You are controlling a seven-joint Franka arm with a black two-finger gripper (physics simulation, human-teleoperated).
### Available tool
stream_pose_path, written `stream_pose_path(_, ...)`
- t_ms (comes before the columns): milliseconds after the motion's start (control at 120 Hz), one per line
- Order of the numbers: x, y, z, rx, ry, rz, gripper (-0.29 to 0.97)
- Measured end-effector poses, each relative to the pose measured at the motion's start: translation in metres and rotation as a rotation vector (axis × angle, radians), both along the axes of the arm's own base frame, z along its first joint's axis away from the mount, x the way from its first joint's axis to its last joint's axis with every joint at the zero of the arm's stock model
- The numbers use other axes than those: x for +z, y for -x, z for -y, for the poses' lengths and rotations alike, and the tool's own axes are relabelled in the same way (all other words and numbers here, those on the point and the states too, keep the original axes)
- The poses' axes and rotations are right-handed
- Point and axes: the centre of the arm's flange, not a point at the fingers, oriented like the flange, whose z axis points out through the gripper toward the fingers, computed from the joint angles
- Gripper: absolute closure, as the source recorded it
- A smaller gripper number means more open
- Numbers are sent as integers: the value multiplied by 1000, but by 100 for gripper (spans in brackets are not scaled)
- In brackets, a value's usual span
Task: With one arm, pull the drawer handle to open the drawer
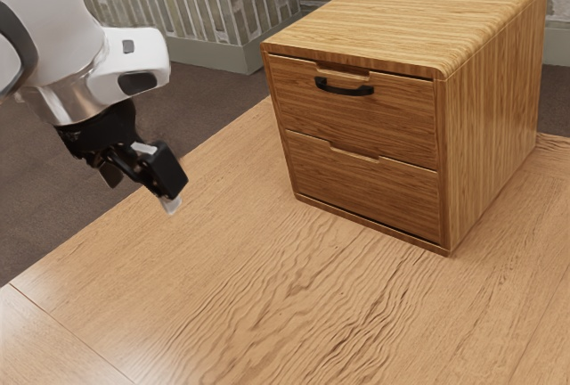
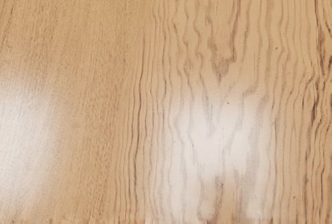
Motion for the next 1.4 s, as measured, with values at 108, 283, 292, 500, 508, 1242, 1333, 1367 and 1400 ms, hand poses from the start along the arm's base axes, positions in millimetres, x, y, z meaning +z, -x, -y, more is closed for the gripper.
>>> stream_pose_path(108,-19,-11,-2,-18,76,-8,0)
stream_pose_path(283,-33,4,-37,-77,163,48,0)
stream_pose_path(292,-36,5,-37,-83,159,48,0)
stream_pose_path(500,-49,-14,-1,-436,21,121,0)
stream_pose_path(508,-48,-14,1,-449,13,125,0)
stream_pose_path(1242,-41,-143,-11,-1310,-460,46,0)
stream_pose_path(1333,-42,-148,-35,-1316,-468,51,0)
stream_pose_path(1367,-39,-148,-38,-1326,-479,57,0)
stream_pose_path(1400,-23,-145,-27,-1355,-512,79,0)
